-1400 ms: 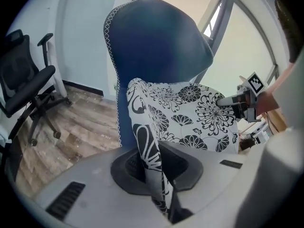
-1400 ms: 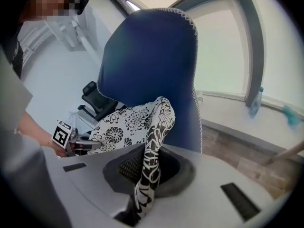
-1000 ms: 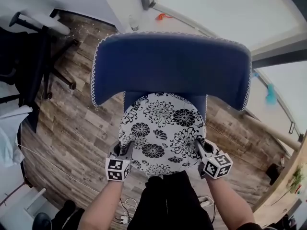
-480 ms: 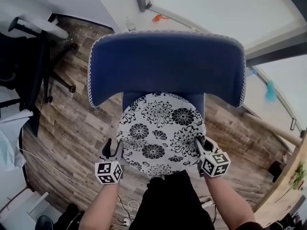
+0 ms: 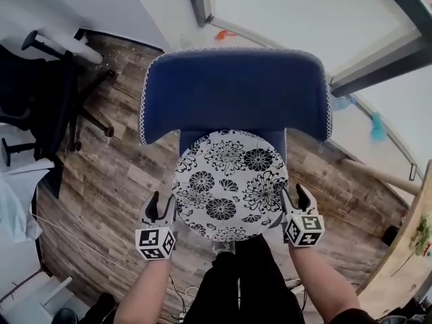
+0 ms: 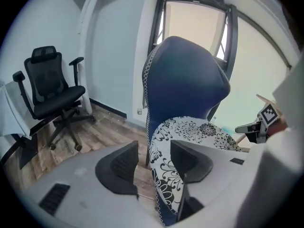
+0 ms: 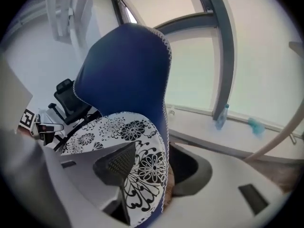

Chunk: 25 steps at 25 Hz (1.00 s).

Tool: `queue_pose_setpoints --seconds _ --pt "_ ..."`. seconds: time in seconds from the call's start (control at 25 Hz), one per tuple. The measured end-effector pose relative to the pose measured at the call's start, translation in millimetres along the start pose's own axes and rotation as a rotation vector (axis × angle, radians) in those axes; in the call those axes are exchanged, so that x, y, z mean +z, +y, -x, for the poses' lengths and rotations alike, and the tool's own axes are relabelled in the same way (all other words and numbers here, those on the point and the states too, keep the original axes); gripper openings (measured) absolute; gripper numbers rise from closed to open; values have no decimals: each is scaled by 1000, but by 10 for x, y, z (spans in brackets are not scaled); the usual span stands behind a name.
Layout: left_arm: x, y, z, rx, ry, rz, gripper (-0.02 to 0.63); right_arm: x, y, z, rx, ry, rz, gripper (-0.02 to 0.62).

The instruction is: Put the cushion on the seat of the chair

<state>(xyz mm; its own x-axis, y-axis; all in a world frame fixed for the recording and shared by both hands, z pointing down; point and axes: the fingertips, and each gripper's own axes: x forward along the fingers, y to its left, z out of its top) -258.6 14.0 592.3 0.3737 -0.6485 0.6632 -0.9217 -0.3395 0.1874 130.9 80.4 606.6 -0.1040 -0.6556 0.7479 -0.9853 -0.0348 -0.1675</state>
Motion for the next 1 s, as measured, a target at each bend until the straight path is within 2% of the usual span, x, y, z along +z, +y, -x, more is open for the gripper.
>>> queue_pose_setpoints --seconds 0.2,0.36,0.56,0.68,0.84,1.0 --pt "224 -133 171 -31 -57 -26 207 129 188 233 45 -61 15 224" --pt "469 -163 193 -54 -107 -58 207 267 449 319 93 -109 78 222" --pt "849 -357 658 -91 -165 -115 207 570 761 881 117 -184 60 222" --pt "1052 -482 899 -109 -203 -133 207 767 846 1158 129 -223 86 222" --pt "1212 -620 1250 -135 -232 -116 207 996 962 1588 196 -275 97 221" --pt "1395 -758 1658 -159 -267 -139 206 1241 1102 2077 277 -339 135 198"
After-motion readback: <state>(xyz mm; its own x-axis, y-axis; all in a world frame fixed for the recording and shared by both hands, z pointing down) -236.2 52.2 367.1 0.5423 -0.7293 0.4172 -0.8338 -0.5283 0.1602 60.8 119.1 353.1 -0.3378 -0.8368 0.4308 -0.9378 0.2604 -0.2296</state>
